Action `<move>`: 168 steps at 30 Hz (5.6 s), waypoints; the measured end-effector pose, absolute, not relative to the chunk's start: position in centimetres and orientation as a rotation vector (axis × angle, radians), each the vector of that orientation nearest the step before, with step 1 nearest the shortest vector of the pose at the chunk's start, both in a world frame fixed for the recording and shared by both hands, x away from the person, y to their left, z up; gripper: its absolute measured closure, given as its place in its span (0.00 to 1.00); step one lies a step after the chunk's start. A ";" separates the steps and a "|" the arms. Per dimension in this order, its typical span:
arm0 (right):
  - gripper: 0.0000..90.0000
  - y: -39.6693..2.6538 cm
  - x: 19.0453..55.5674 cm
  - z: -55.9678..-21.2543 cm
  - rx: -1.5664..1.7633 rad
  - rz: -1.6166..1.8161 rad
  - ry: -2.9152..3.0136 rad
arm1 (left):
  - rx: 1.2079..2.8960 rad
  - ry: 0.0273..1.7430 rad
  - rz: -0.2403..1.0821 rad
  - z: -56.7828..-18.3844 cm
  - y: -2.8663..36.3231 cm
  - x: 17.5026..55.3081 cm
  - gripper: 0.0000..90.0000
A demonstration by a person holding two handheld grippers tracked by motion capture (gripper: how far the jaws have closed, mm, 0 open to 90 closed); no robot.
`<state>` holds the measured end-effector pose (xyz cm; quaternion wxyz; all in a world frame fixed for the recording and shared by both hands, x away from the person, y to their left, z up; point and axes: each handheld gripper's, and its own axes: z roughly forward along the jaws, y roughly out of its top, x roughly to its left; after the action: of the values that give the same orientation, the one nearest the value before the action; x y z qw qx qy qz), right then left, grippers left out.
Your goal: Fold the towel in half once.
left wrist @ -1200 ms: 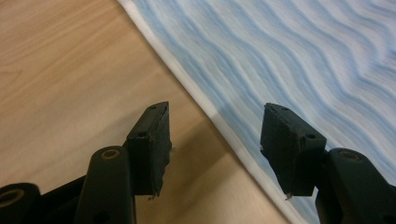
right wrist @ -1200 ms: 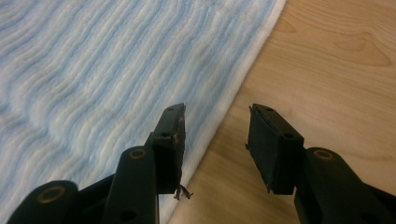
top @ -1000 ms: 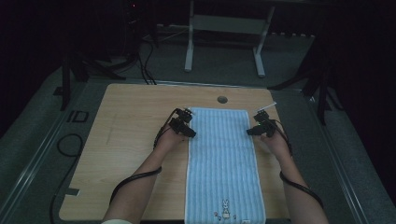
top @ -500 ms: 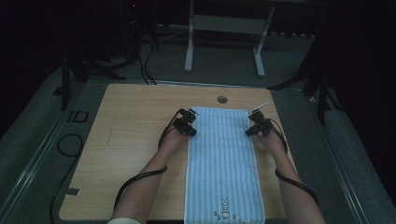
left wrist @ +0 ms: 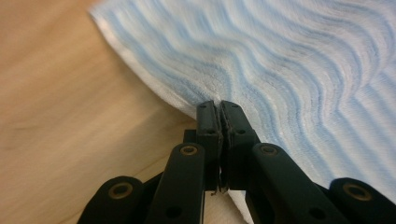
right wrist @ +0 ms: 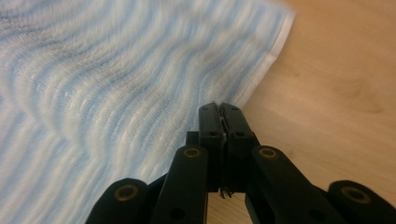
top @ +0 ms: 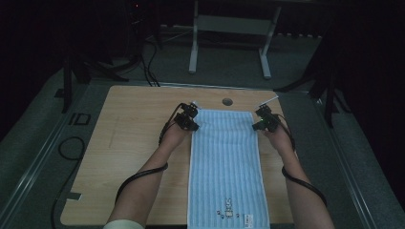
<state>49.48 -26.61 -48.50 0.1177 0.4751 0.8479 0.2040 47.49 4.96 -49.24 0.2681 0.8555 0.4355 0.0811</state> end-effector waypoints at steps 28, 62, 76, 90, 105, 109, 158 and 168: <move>0.98 -28.6 35.1 -50.9 1.201 0.751 2.586 | 2.385 0.929 0.131 -51.6 6.4 33.2 0.91; 0.80 -26.1 38.5 -52.4 1.196 0.643 2.635 | 2.459 0.953 0.143 -52.8 4.6 37.5 0.88; 0.80 -24.0 42.5 -52.3 1.235 0.630 2.653 | 2.434 1.043 0.135 -52.7 6.6 40.8 0.88; 0.75 -23.2 43.6 -49.8 1.228 0.690 2.605 | 2.383 1.045 0.228 -49.3 7.6 42.7 0.68; 0.59 -23.6 51.8 -49.9 1.448 0.577 2.495 | 2.302 1.301 0.189 -50.4 8.6 49.7 0.50; 0.58 -23.4 52.6 -51.0 1.491 0.543 2.494 | 2.308 1.324 0.212 -51.6 8.2 50.5 0.50; 0.93 -25.3 42.9 -37.6 1.084 0.993 2.399 | 2.129 0.873 0.345 -38.9 11.2 40.4 0.96; 0.92 -25.4 37.2 -41.4 0.992 1.011 2.486 | 2.148 0.788 0.327 -42.2 11.2 34.5 0.96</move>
<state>37.17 -25.42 -41.35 0.1397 0.3432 0.8604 0.3499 34.52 11.24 -42.19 0.4034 0.8504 0.3120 0.1294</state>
